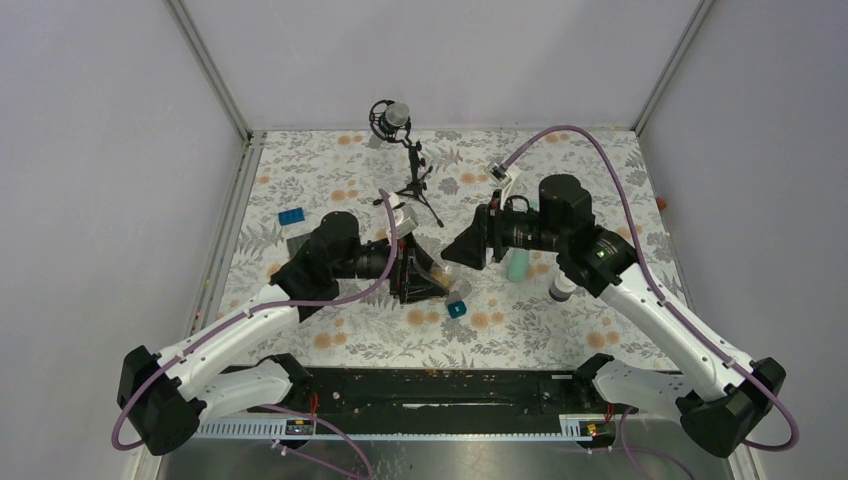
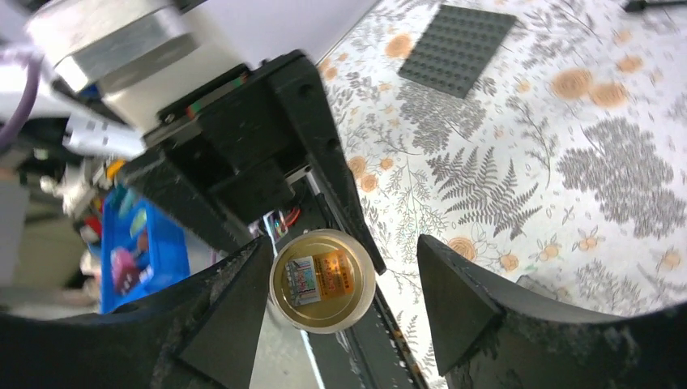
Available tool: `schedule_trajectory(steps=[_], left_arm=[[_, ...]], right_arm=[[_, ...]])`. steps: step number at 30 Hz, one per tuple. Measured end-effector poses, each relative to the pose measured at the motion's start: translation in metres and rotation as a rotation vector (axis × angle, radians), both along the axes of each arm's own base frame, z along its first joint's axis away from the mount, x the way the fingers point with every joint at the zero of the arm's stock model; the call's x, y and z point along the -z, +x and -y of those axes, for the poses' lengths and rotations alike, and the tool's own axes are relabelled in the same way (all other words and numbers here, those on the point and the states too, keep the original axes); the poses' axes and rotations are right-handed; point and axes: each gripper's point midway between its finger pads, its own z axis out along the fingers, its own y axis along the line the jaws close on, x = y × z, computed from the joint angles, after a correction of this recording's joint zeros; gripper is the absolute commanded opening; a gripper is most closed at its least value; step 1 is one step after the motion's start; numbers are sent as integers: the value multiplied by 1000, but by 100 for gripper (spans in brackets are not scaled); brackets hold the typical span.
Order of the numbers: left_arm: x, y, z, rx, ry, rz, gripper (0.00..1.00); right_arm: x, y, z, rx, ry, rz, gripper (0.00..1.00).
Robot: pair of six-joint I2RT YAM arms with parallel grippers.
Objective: Sort the pills into containers
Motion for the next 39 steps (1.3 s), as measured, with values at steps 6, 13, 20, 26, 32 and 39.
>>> schedule_trajectory(steps=[6,13,20,26,32,39], left_arm=[[12,20,-3,-123,52,-9,0],[18,31,-5,-186,76,-12,0],[19,35,-6,-209,81,-9,0],[20,37,-6,-218,83,-9,0],[18,34,-6,-209,79,-9,0],[2,13,-3,-92,29,12,0]], right_arm=[[9,18,-6,207,-4,-142,67],[10,22,-8,264,10,-210,68],[21,25,-13,264,-8,-251,66],[26,27,-15,263,-18,-264,33],[23,22,-15,228,-17,-242,6],[4,-2,-7,60,31,-130,0]])
